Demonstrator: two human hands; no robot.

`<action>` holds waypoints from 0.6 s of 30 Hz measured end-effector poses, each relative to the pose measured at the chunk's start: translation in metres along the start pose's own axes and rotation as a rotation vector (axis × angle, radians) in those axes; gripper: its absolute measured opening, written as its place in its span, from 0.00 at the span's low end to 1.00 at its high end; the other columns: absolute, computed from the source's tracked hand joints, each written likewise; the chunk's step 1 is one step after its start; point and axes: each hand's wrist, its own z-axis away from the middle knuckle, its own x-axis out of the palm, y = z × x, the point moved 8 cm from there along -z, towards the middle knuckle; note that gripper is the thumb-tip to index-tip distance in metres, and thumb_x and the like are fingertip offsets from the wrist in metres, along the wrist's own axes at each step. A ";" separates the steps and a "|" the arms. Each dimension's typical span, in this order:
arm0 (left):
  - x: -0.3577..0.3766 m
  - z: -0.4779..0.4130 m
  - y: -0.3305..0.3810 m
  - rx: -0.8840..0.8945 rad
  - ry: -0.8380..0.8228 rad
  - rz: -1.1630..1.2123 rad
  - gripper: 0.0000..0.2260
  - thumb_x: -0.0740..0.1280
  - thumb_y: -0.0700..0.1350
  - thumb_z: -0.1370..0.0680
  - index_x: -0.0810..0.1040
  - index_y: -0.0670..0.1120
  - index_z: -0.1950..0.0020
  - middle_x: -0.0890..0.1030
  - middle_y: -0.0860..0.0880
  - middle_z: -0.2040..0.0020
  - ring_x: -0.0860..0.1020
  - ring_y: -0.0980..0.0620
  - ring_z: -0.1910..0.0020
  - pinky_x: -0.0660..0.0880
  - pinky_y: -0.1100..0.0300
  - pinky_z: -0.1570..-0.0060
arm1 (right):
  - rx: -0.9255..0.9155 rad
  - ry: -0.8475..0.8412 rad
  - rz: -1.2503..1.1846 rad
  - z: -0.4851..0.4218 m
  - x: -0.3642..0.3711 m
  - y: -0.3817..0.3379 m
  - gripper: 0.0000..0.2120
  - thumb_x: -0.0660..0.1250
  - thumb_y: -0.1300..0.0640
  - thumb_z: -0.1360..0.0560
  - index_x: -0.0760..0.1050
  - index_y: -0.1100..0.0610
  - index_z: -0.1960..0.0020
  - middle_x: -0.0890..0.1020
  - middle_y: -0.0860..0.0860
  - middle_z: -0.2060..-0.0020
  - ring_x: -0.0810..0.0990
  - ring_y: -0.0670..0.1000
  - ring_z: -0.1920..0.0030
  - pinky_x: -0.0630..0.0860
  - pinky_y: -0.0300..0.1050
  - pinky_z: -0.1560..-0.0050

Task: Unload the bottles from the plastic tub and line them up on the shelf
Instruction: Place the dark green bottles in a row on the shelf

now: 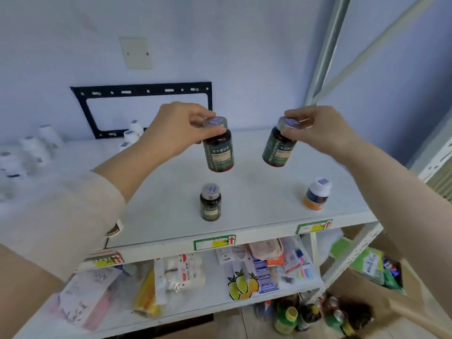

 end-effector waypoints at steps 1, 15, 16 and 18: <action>-0.002 -0.006 -0.007 -0.005 -0.002 -0.023 0.18 0.72 0.51 0.31 0.79 0.49 0.42 0.81 0.50 0.53 0.80 0.54 0.61 0.74 0.72 0.62 | -0.008 -0.026 0.003 -0.011 0.011 -0.002 0.18 0.70 0.56 0.29 0.76 0.53 0.39 0.77 0.47 0.51 0.75 0.45 0.53 0.70 0.26 0.68; 0.060 -0.059 -0.126 -0.182 -0.130 -0.078 0.20 0.74 0.49 0.32 0.78 0.48 0.41 0.82 0.48 0.44 0.80 0.53 0.49 0.75 0.58 0.42 | -0.177 -0.431 0.162 -0.131 0.208 0.022 0.22 0.70 0.61 0.30 0.74 0.58 0.36 0.77 0.53 0.38 0.75 0.50 0.44 0.65 0.34 0.49; 0.064 -0.061 -0.133 -0.195 -0.138 -0.071 0.20 0.74 0.49 0.32 0.78 0.48 0.41 0.82 0.48 0.45 0.80 0.53 0.50 0.75 0.59 0.43 | -0.185 -0.456 0.182 -0.136 0.219 0.025 0.22 0.70 0.61 0.30 0.74 0.58 0.36 0.77 0.53 0.37 0.75 0.51 0.41 0.65 0.34 0.48; 0.073 -0.063 -0.145 -0.220 -0.154 -0.056 0.19 0.74 0.48 0.32 0.78 0.48 0.42 0.82 0.48 0.46 0.80 0.54 0.51 0.75 0.62 0.45 | -0.199 -0.492 0.219 -0.145 0.236 0.029 0.23 0.70 0.61 0.30 0.73 0.57 0.36 0.76 0.53 0.37 0.75 0.51 0.38 0.64 0.33 0.47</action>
